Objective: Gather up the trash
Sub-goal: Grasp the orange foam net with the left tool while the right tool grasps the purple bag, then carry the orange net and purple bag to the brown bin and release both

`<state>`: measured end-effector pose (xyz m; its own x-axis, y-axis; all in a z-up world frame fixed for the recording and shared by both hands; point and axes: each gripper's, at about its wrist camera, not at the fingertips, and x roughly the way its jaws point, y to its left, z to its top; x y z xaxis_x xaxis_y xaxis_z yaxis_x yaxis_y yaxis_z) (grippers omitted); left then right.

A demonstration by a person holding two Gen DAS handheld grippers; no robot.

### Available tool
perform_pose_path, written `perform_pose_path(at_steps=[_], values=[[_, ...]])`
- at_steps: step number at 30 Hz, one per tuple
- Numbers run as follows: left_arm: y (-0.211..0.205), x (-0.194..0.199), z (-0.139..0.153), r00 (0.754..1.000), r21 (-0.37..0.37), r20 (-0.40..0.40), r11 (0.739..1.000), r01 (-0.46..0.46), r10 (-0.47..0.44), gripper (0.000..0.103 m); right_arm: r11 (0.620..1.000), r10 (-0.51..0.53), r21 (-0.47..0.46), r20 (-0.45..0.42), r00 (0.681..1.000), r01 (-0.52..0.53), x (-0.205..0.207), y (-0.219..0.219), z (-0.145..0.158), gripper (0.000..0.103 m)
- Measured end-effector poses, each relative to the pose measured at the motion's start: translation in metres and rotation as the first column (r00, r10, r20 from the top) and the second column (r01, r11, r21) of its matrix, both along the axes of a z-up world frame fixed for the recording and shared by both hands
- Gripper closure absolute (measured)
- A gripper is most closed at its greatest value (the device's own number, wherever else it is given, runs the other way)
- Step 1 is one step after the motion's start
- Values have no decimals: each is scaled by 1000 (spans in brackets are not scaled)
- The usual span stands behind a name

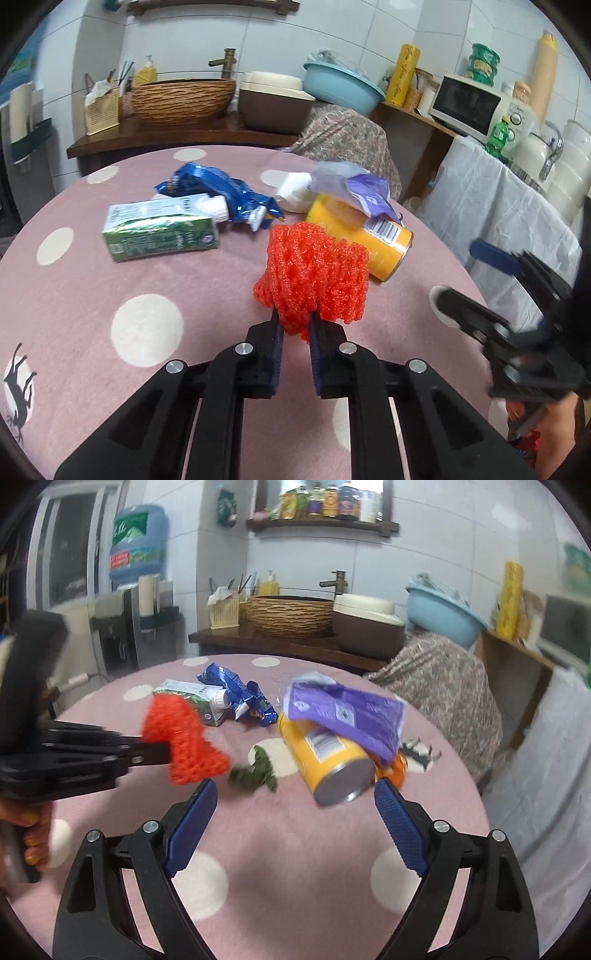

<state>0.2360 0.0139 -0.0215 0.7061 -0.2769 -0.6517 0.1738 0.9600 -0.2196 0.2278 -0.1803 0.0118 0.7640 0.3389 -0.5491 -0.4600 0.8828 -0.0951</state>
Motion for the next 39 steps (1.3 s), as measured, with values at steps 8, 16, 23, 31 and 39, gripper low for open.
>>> perform_pose_path(at_steps=[8, 16, 23, 31, 39], values=[[19, -9, -3, 1000, -26, -2, 1000, -14, 14, 90, 962, -25, -269, 86, 996, 47, 54, 57, -16, 40], [21, -12, -12, 1000, -38, -24, 999, -7, 6, 90, 915, -40, -387, 194, 980, 114, 73, 71, -24, 75], [14, -13, -13, 1000, -39, -27, 999, 8, -9, 90, 896, -35, -416, 273, 961, 151, 71, 67, -18, 95], [4, -17, -9, 999, -40, -19, 999, 25, -26, 90, 943, -62, -287, 351, 934, 170, 50, 35, 14, 98], [-19, -23, 3, 997, -60, 3, 995, 79, -79, 90, 990, -135, 77, 250, 959, 119, 10, -56, 65, 98]])
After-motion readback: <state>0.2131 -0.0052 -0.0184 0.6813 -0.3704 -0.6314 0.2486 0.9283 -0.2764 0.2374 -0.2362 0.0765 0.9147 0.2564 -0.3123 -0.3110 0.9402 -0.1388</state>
